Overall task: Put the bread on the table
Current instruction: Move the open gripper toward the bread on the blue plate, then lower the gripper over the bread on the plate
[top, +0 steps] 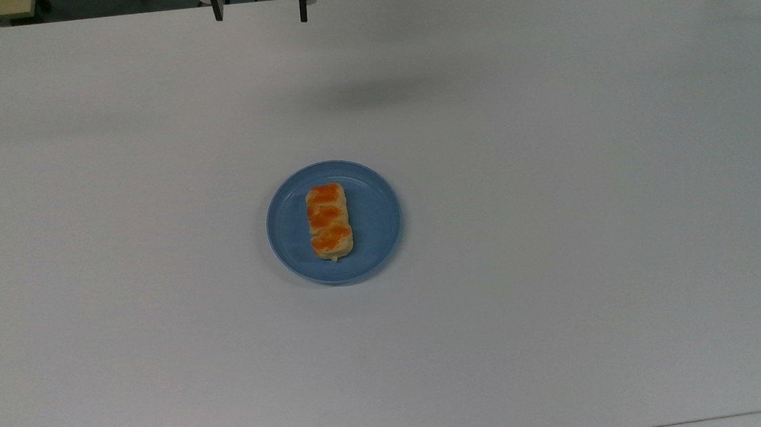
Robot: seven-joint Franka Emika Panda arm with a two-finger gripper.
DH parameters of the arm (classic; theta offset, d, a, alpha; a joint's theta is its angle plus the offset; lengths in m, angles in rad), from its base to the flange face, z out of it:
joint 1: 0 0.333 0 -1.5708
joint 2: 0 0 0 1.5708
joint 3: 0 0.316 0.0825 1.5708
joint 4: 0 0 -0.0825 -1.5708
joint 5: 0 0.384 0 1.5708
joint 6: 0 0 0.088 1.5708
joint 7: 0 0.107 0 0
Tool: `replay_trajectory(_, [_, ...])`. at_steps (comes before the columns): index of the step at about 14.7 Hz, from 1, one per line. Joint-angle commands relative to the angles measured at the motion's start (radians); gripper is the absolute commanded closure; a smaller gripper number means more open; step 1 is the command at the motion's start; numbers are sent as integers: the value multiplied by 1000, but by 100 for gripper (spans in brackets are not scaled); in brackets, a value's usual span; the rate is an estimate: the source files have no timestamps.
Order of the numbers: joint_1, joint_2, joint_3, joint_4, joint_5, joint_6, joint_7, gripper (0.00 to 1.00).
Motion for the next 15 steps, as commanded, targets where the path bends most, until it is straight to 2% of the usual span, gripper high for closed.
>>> replay_trajectory(1, [7, 2, -2, -18, 14, 55, -1, 0])
replay_trajectory(6, [10, 80, -2, -18, 13, 140, -10, 0])
replay_trajectory(15, [13, 336, 7, -16, 11, 394, 30, 0])
